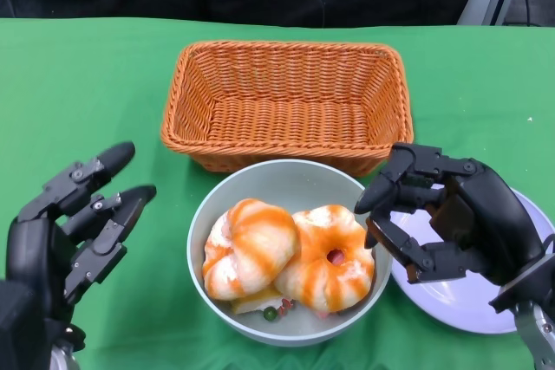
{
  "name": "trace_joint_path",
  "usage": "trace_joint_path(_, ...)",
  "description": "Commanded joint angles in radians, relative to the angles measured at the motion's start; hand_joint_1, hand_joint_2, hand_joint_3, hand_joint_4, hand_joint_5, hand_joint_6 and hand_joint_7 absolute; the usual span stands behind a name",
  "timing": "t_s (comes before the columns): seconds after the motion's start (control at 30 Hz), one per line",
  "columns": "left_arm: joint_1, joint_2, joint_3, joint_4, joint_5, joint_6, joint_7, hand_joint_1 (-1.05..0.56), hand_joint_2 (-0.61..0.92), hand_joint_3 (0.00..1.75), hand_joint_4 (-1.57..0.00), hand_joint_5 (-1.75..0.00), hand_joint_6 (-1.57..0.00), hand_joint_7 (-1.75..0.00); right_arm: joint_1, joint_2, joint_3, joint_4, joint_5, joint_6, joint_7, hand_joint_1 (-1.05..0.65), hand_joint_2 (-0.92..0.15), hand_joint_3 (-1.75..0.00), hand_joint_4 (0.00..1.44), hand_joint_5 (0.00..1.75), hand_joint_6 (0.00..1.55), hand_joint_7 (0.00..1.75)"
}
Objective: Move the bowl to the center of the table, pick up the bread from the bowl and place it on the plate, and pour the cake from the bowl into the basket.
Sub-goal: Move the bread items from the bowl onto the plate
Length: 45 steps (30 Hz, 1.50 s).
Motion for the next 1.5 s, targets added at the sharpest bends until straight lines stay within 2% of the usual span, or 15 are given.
trace_joint_path(0.03, -0.026, 0.022, 0.007, 0.060, 0.001, -0.089, -0.018, -0.09, 0.92, 0.35, -0.79, -1.22, -1.06, -0.52, 0.012, -0.021, -0.005, -0.028, -0.001, -0.008, 0.007, -0.21, -0.70, -0.51, 0.58, 1.31, 0.67, 0.77)
trace_joint_path(0.07, -0.029, 0.027, 0.006, 0.076, 0.019, -0.106, -0.007, -0.09, 0.92, 0.35, -0.79, -1.23, -1.06, -0.54, 0.014, -0.034, 0.002, -0.041, -0.023, -0.018, 0.009, -0.22, -0.71, -0.48, 0.58, 1.31, 0.67, 0.76)
trace_joint_path(0.13, -0.035, 0.034, 0.006, 0.104, 0.041, -0.135, 0.007, -0.09, 0.92, 0.34, -0.80, -1.29, -1.01, -0.69, 0.019, -0.056, 0.017, -0.066, -0.076, -0.044, 0.005, -0.30, -0.85, -0.18, 0.53, 1.11, 0.59, 0.63)
trace_joint_path(0.2, -0.041, 0.035, 0.007, 0.123, 0.051, -0.154, 0.015, -0.09, 0.92, 0.34, -0.79, -1.31, -0.98, -0.74, 0.021, -0.069, 0.026, -0.090, -0.120, -0.055, -0.004, -0.34, -0.90, -0.06, 0.52, 1.01, 0.57, 0.55)
trace_joint_path(0.27, -0.048, 0.034, 0.009, 0.141, 0.050, -0.172, 0.017, -0.08, 0.92, 0.35, -0.78, -1.31, -0.96, -0.79, 0.015, -0.085, 0.038, -0.120, -0.181, -0.058, -0.018, -0.41, -0.91, -0.02, 0.52, 0.80, 0.57, 0.41)
trace_joint_path(0.33, -0.052, 0.036, 0.008, 0.151, 0.048, -0.182, 0.018, -0.08, 0.92, 0.36, -0.78, -1.32, -0.95, -0.80, 0.014, -0.090, 0.043, -0.132, -0.203, -0.056, -0.026, -0.43, -0.91, 0.00, 0.54, 0.72, 0.59, 0.33)
trace_joint_path(0.5, -0.062, 0.032, 0.010, 0.175, 0.045, -0.198, 0.029, -0.08, 0.92, 0.37, -0.76, -1.36, -0.91, -0.87, -0.049, -0.117, 0.080, -0.138, -0.381, -0.160, -0.071, -0.54, -0.88, 0.00, 0.48, 0.59, 0.59, 0.13)
trace_joint_path(0.67, -0.070, 0.030, 0.009, 0.203, 0.057, -0.214, 0.045, -0.06, 0.92, 0.37, -0.75, -1.37, -0.88, -0.91, -0.086, -0.131, 0.115, -0.165, -0.587, -0.212, -0.153, -0.72, -0.91, -0.01, 0.48, 0.52, 0.59, 0.05)
trace_joint_path(0.87, -0.080, 0.026, 0.004, 0.243, 0.077, -0.241, 0.064, -0.07, 0.92, 0.37, -0.75, -1.36, -0.87, -0.92, -0.127, -0.130, 0.183, -0.193, -0.821, -0.233, -0.234, -0.81, -0.90, 0.00, 0.47, 0.43, 0.57, 0.02)
trace_joint_path(1.0, -0.083, 0.016, -0.001, 0.249, 0.069, -0.241, 0.070, -0.07, 0.92, 0.36, -0.77, -1.35, -0.87, -0.93, -0.152, -0.122, 0.235, -0.187, -0.906, -0.218, -0.248, -0.82, -0.91, 0.00, 0.53, 0.27, 0.56, 0.00)
trace_joint_path(1.27, -0.089, 0.005, -0.006, 0.261, 0.054, -0.260, 0.060, -0.12, 0.92, 0.32, -0.74, -1.40, -0.87, -0.91, -0.211, -0.116, 0.321, -0.078, -1.005, -0.250, -0.332, -0.80, -0.89, 0.00, 0.57, 0.19, 0.53, 0.01)
trace_joint_path(1.37, -0.086, 0.008, -0.010, 0.261, 0.075, -0.269, 0.071, -0.18, 0.92, 0.28, -0.74, -1.47, -0.88, -0.90, -0.222, -0.116, 0.345, -0.040, -1.047, -0.265, -0.396, -0.80, -0.89, 0.00, 0.60, 0.18, 0.54, 0.01)
trace_joint_path(1.5, -0.079, 0.006, -0.016, 0.258, 0.095, -0.288, 0.084, -0.28, 0.92, 0.23, -0.72, -1.46, -0.85, -0.88, -0.245, -0.130, 0.382, 0.037, -1.121, -0.302, -0.510, -0.79, -0.88, 0.00, 0.65, 0.18, 0.58, 0.02)
